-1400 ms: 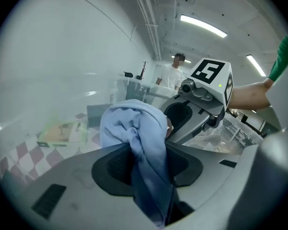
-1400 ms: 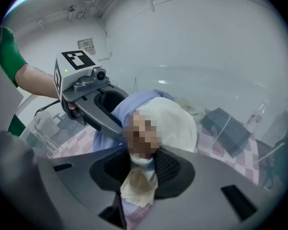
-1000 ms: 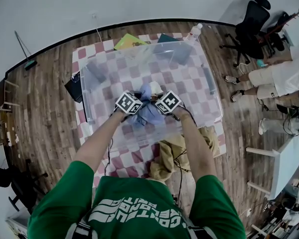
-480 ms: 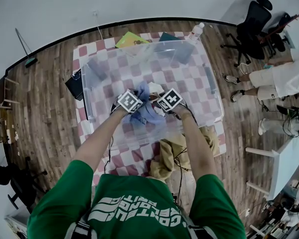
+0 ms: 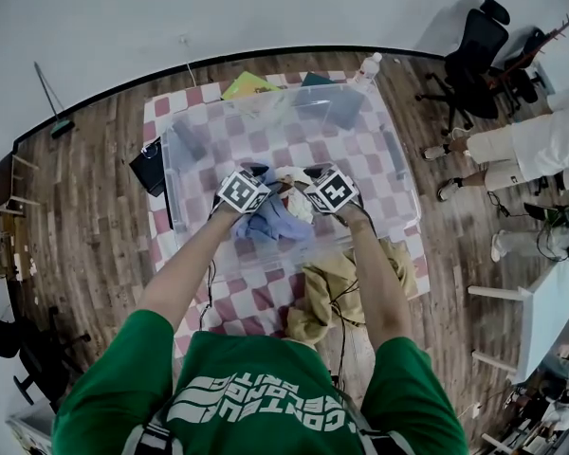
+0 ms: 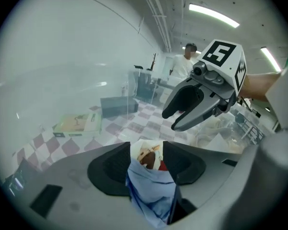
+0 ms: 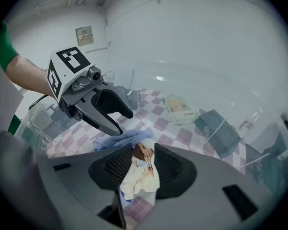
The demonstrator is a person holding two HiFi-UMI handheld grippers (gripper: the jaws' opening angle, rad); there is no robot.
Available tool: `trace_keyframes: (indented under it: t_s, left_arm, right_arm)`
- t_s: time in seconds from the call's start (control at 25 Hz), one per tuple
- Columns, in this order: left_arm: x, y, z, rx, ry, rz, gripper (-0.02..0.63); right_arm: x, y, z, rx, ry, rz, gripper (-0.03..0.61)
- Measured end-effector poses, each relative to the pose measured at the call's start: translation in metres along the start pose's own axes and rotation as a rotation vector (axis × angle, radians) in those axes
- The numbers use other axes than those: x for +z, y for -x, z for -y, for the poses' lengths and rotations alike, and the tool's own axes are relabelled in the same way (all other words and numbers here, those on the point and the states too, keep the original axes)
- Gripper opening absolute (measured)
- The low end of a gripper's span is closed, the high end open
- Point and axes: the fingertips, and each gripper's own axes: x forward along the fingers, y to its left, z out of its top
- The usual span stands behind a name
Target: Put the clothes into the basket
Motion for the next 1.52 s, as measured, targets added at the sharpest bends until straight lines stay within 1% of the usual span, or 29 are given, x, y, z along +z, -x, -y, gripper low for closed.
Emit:
trace_keyframes:
  t_s: [0.04,0.08,0.16,0.2,0.24,0.32,0.48,0.68,0.84,0.96,1.2,1.36,1.52]
  left_arm:
    - [0.012,0.008,0.003,0.003,-0.005,0.039,0.191]
    - [0.025,0.017,0.006,0.006,-0.008,0.081,0.145]
    - [0.050,0.037,0.014,0.006,-0.010,0.164,0.059]
    - [0.061,0.047,0.018,0.004,-0.013,0.202,0.033]
    - [0.071,0.057,0.023,0.000,-0.020,0.236,0.020]
    - [0.086,0.076,0.035,-0.010,-0.033,0.294,0.003]
    - [0.106,0.108,0.062,-0.044,-0.061,0.379,0.003]
    - [0.111,0.144,0.109,-0.088,-0.100,0.451,0.003]
    - [0.110,0.170,0.149,-0.115,-0.138,0.502,0.003]
    - [0.105,0.187,0.173,-0.133,-0.146,0.531,0.003]
    - [0.081,0.208,0.213,-0.164,-0.143,0.551,0.003]
    - [0.058,0.215,0.242,-0.209,-0.133,0.544,0.003]
    - [0.032,0.215,0.267,-0.249,-0.140,0.520,0.003]
  right_arm:
    - [0.010,0.011,0.000,-0.025,0.003,0.040,0.119]
    - [0.021,0.024,0.000,-0.050,-0.001,0.082,0.079]
    - [0.041,0.052,-0.002,-0.096,-0.017,0.173,0.040]
    - [0.049,0.067,-0.004,-0.115,-0.021,0.217,0.026]
    - [0.056,0.080,-0.008,-0.131,-0.024,0.259,0.014]
    - [0.065,0.107,-0.019,-0.144,-0.031,0.334,0.009]
    - [0.076,0.152,-0.043,-0.165,-0.037,0.450,0.009]
    - [0.068,0.196,-0.079,-0.192,-0.054,0.549,0.009]
    - [0.054,0.226,-0.108,-0.224,-0.074,0.600,0.009]
    - [0.041,0.240,-0.131,-0.245,-0.096,0.624,0.009]
    - [0.004,0.250,-0.175,-0.264,-0.160,0.639,0.008]
    - [-0.020,0.254,-0.202,-0.274,-0.210,0.641,0.009]
    - [-0.044,0.257,-0.226,-0.300,-0.250,0.636,0.009]
